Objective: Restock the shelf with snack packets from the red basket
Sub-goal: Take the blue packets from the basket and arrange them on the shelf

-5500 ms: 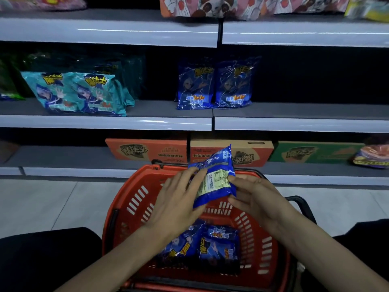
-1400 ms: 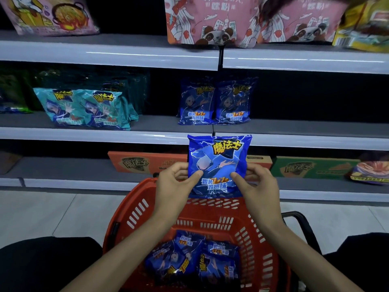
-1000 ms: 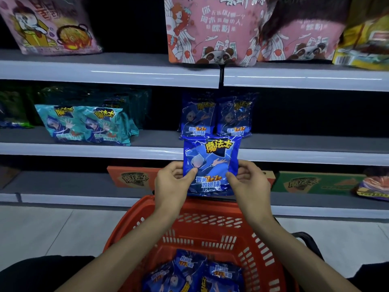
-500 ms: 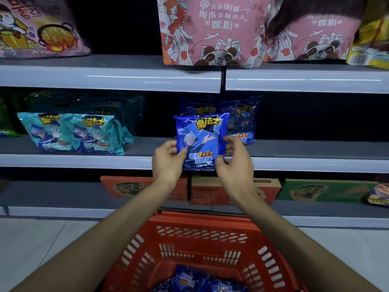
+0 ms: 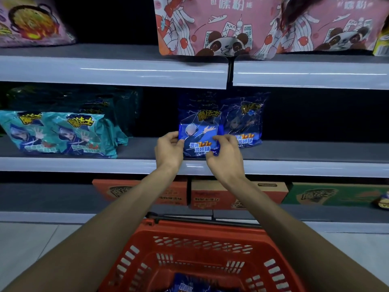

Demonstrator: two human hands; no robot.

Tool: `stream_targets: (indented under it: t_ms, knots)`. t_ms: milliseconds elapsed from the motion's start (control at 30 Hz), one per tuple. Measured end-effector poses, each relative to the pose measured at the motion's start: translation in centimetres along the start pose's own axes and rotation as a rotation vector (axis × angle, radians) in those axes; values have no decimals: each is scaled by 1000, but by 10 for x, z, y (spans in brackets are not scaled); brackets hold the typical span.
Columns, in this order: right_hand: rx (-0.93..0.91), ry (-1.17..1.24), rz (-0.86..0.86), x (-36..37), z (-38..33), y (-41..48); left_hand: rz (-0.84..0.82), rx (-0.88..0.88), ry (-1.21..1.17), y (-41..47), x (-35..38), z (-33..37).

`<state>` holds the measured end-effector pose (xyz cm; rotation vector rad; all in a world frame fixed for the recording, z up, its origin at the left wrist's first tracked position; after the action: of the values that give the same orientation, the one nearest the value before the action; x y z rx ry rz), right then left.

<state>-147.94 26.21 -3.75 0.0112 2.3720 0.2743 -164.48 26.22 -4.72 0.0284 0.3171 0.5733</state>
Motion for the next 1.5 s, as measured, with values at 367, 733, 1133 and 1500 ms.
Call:
stream_targets:
  t_ms: [367,733,1133,1500]
  knots:
    - [-422,-435,113,20,7,-26,1,41,59,-12,-32,1]
    - [-382,-541,-106,47,-5,-13,-122,20,-21,-112,-103,19]
    - [-565,-339,6,-9,14,-133,-414,-228,57,-185,-110,10]
    - [17,-558,-779,48,141,-258,-466,-298,25,-208,-102,7]
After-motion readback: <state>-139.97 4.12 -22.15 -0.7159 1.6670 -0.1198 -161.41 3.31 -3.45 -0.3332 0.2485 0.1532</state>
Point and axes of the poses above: each hand's wrist, its own y-axis towards the middle knuckle, its own x-axis out of the palm, z = x × y, the point moved 2 cm from there along y, towards the middle knuckle, and after that the axes turned 1 degree about z, right-handed, at the moved point
